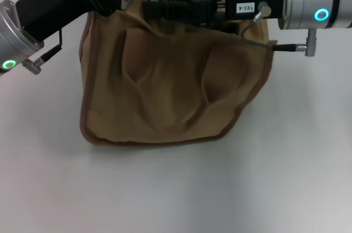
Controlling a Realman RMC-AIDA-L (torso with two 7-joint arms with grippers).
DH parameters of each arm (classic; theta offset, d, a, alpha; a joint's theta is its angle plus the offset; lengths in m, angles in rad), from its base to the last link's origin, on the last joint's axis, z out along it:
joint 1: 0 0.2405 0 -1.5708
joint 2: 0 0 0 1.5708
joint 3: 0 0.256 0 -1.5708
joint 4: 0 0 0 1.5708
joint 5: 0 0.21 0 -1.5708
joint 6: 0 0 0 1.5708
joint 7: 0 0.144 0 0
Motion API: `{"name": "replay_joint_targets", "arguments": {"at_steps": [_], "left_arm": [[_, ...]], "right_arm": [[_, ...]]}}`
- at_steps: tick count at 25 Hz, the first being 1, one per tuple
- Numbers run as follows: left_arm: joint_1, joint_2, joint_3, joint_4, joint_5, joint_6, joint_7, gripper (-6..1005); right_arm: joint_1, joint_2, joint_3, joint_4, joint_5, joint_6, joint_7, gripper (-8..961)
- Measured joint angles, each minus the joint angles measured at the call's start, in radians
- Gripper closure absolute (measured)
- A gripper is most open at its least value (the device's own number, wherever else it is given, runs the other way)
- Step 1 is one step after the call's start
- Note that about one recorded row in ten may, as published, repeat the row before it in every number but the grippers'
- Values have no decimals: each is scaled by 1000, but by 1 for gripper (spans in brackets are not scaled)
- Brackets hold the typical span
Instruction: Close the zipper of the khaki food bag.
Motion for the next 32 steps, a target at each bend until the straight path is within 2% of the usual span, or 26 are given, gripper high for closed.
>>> {"name": "replay_joint_targets", "arguments": {"at_steps": [10, 15, 32], "left_arm": [[51, 4, -3, -1, -23, -17, 0, 929], [52, 4, 1, -1, -24, -14, -1, 929], [30, 0, 31, -4, -27, -13, -7, 925]], "right_arm": [[-31, 0, 26, -1, 0, -3, -25, 929], [-32, 0, 26, -1, -1, -3, -39, 935], [-11, 24, 26, -10, 7, 8, -117, 940]]}}
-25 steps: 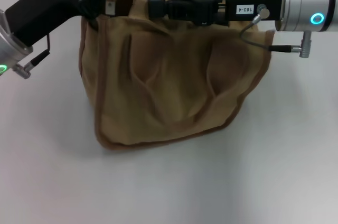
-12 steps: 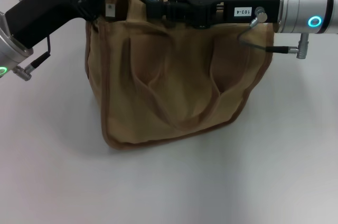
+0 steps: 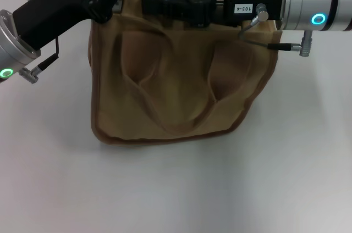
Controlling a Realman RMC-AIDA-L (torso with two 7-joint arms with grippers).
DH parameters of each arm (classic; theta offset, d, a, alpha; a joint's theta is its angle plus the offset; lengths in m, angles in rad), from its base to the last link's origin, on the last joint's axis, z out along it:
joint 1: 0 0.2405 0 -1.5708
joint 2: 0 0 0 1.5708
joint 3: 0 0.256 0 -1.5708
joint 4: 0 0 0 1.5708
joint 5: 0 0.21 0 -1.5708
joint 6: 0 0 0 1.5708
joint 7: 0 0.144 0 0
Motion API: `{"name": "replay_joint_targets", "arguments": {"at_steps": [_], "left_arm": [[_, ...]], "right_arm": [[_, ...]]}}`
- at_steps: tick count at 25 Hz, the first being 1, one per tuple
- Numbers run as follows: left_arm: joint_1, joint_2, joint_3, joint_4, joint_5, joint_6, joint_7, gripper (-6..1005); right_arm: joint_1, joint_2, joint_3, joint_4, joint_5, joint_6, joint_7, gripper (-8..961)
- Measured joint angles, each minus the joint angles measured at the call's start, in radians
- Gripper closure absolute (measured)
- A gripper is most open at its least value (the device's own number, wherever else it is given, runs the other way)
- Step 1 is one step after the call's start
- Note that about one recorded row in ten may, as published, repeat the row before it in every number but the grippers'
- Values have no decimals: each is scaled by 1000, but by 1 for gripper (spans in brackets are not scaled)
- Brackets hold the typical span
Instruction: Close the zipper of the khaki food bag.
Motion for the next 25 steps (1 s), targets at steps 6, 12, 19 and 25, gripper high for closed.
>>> {"name": "replay_joint_targets", "arguments": {"at_steps": [6, 12, 19, 25], "left_arm": [[0, 0, 1, 0, 0, 0, 0, 924], [7, 0, -2, 0, -2, 0, 0, 923], [12, 1, 0, 0, -13, 0, 0, 921], [17, 2, -2, 0, -13, -5, 5, 920]], "right_arm": [[0, 3, 0, 0, 25, -7, -39, 940], [-3, 3, 0, 2, 35, -4, -40, 941], [-6, 3, 0, 8, 32, -2, -35, 942], [-35, 1, 4, 8, 35, -2, -34, 945]]}}
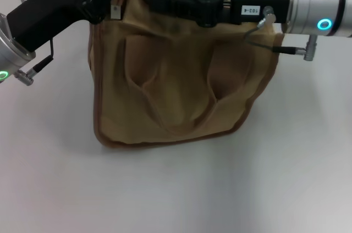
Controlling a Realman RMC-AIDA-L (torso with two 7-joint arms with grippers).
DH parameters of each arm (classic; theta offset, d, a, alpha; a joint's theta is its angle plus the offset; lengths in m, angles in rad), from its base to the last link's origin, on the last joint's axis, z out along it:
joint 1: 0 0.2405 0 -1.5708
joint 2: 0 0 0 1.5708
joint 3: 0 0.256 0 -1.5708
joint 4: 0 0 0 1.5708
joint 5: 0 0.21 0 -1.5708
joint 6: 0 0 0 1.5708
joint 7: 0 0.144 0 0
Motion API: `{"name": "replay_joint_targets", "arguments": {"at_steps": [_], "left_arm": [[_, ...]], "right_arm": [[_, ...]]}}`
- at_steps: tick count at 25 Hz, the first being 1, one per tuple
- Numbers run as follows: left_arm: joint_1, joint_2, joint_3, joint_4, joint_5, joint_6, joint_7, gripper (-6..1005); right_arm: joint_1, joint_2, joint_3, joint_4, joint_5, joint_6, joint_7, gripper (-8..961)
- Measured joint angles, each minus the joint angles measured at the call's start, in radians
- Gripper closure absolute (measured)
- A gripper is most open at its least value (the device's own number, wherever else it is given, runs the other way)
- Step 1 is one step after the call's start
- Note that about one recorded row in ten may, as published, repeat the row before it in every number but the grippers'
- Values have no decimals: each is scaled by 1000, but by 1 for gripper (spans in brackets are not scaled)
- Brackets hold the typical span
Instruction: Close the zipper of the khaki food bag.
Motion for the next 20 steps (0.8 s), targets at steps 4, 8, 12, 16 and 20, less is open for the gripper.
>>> {"name": "replay_joint_targets", "arguments": {"at_steps": [4, 8, 12, 16, 20], "left_arm": [[11, 2, -12, -6, 0, -5, 3, 920], [24, 4, -37, -8, 0, -7, 4, 919], [33, 5, -50, -7, -1, -10, 5, 918], [40, 5, -67, -8, -1, -15, 6, 917], [45, 6, -69, -8, -1, -15, 6, 916]], "right_arm": [[-37, -3, 36, 2, 1, -9, -3, 946], [-57, -5, 56, 2, 1, -10, -4, 948], [-77, -7, 62, 2, 0, -10, -4, 950], [-93, -7, 62, 2, -1, -12, -5, 952], [-109, -6, 79, -1, 4, -16, -29, 947]]}}
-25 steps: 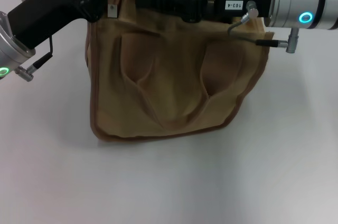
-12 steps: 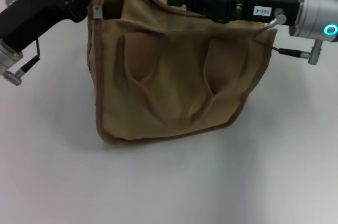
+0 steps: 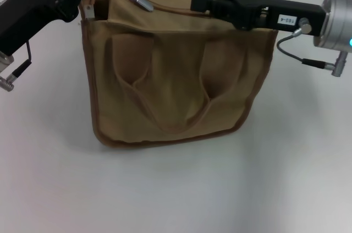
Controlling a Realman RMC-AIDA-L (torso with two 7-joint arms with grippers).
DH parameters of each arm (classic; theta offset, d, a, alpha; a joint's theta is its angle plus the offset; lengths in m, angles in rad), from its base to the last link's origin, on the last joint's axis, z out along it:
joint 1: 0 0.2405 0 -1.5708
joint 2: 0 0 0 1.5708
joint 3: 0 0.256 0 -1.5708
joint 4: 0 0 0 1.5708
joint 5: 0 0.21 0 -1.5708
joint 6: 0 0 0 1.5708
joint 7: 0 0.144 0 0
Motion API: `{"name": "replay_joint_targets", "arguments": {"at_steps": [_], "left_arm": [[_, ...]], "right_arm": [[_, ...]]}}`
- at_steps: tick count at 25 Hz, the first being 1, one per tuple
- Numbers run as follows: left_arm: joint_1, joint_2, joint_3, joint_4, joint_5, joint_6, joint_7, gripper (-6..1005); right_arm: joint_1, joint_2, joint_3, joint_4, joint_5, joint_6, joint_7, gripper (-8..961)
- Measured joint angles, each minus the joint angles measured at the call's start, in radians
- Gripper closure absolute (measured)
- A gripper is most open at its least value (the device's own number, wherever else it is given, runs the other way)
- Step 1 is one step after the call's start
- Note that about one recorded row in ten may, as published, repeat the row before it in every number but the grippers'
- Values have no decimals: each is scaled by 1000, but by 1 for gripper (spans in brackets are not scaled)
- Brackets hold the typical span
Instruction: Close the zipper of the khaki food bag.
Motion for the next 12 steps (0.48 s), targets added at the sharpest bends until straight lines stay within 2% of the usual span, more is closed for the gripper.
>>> {"name": "replay_joint_targets", "arguments": {"at_steps": [6, 12], "left_arm": [[-3, -1, 8, -1, 0, 0, 0, 915], [-11, -3, 12, 0, 0, 5, -10, 914]], "right_arm": [[-14, 12, 24, 1, 118, -60, -194, 911], [40, 7, -40, -13, 100, -65, -247, 875]]}}
